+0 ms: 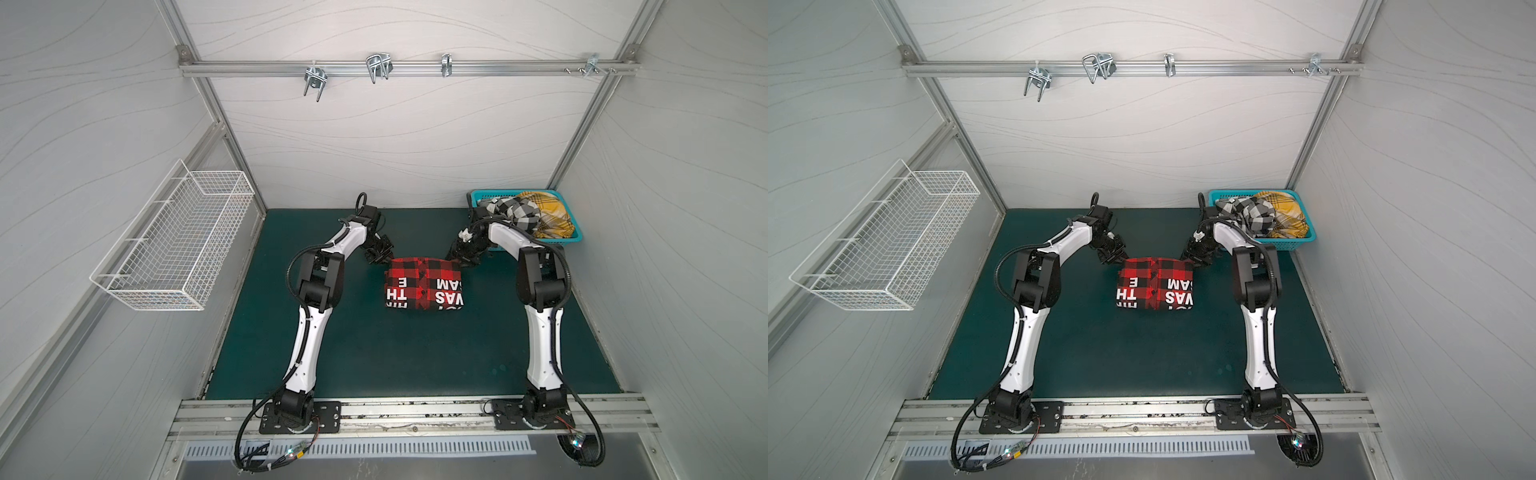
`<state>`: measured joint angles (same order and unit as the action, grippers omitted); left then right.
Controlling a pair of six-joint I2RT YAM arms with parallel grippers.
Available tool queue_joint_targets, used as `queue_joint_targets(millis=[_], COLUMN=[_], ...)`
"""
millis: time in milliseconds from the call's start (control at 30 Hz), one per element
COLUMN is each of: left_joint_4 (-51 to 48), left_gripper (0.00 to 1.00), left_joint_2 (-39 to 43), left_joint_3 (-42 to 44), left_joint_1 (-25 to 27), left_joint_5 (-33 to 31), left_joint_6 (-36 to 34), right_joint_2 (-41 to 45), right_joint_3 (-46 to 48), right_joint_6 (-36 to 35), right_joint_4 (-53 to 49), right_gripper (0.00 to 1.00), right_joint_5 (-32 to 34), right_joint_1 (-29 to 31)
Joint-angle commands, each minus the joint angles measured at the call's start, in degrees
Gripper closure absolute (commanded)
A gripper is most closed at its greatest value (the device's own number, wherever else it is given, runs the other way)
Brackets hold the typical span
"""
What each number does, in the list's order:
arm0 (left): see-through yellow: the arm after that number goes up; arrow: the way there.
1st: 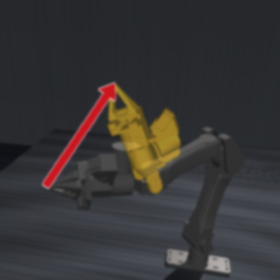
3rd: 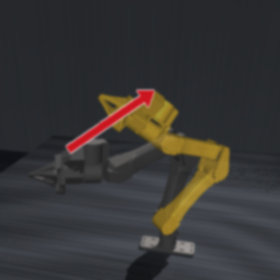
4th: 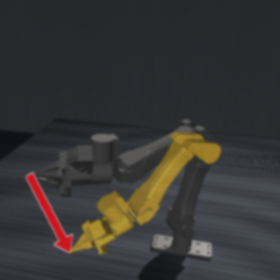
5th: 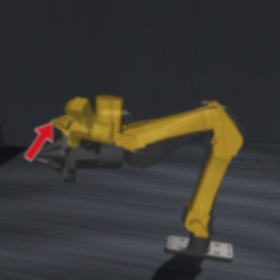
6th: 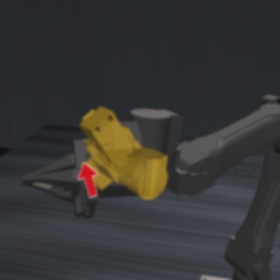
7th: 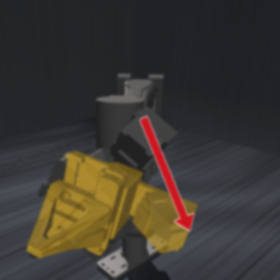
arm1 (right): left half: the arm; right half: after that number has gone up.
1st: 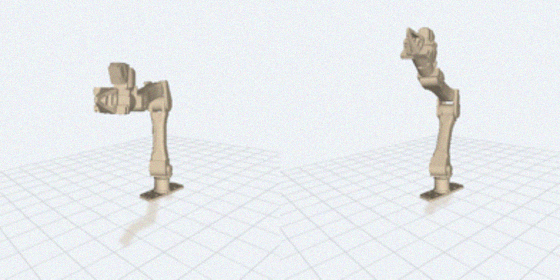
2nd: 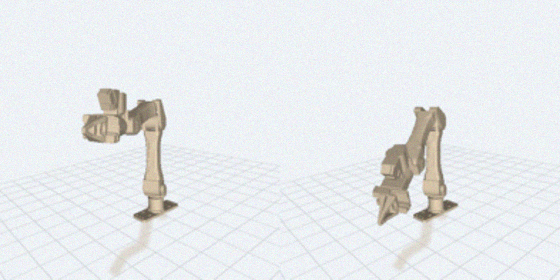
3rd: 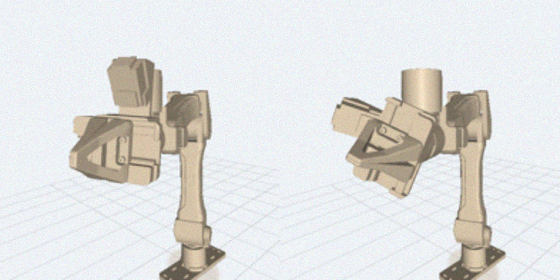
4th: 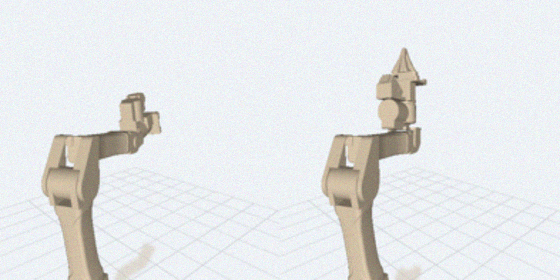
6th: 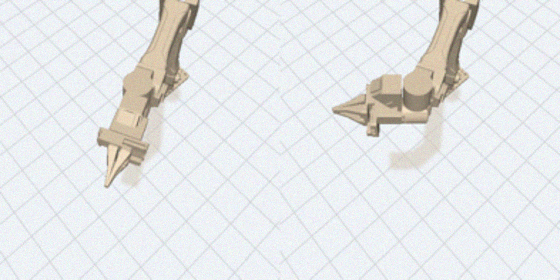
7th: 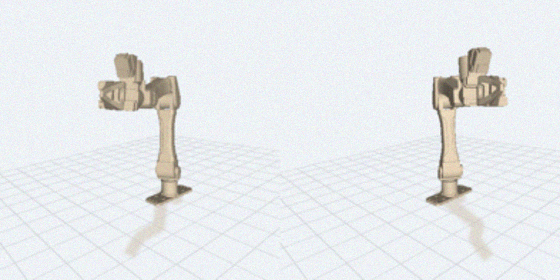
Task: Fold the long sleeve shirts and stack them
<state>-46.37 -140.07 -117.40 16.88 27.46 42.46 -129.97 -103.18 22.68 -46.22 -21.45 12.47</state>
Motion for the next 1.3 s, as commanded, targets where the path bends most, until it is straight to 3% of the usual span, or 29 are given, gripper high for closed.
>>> queue_joint_targets(millis=[0, 100, 200, 300, 367, 467, 733, 900, 1033, 1100, 1167, 1267], left_joint_4=[0.96, 1.56, 2.13, 3.64, 3.45, 5.33, 13.44, 15.06, 14.36, 12.76, 9.81, 9.62], left_gripper=[0.76, 0.78, 0.9, 1.0, 1.0, 1.0, 1.0, 1.0, 1.0, 1.0, 0.84, 0.66], left_joint_2=[3.58, 4.75, 5.55, 6.7, 7.78, 11.88, 22.88, 19.83, 14.27, 11.35, 8.78, 10.73], left_joint_3=[0.23, 0.7, 1.91, 4.08, 5.23, 9.55, 26.5, 27.42, 23.13, 19.7, 16.11, 15.7], left_joint_1=[0.34, 0.69, 1.04, 1.05, 0.88, 0.25, -2.75, -4.03, -4.31, -4.4, -4.4, -4.4], left_joint_5=[1.21, 2.18, 2.34, 2.33, 1.34, -1.57, -4.68, -5.37, -6.28, -6.28, -6.97, -7.93], left_joint_6=[0.73, 0.71, 0.81, 1.23, 1.14, 1.31, 4.47, 4.64, 3.84, 3.14, 2.05, 1.45], right_joint_2=[4.03, 4.55, 5.45, 6.49, 7.4, 9.03, 11.67, 2.74, -4.13, -6.55, -7.79, -4.57], right_joint_3=[1.31, 1.89, 2.31, 2.29, 2.34, 2.65, 1.39, -6.59, -12.58, -15.1, -16.82, -14.55], right_joint_6=[-0.07, 0.31, 0.94, 1.14, 1.3, 1.73, 2.67, 2.46, 2.68, 2.41, 1.56, 0.48], right_joint_4=[-0.16, 0.29, 0.94, 0.98, 0.95, 1.04, 0.42, -1.32, -1.86, -2.79, -4.42, -4.6], right_gripper=[0.48, 0.53, 0.61, 0.8, 0.9, 0.96, 0.98, 0.99, 0.89, 0.71, 0.54, 0.37], right_joint_5=[0.4, -0.23, -0.81, -0.89, -0.77, -0.62, 0.31, -0.61, -1.04, -2.71, -2.67, -0.11], right_joint_1=[-0.17, -0.2, 0.11, 0.85, 1.36, 1.84, 3.71, 4.53, 4.49, 4.58, 4.6, 4.5])
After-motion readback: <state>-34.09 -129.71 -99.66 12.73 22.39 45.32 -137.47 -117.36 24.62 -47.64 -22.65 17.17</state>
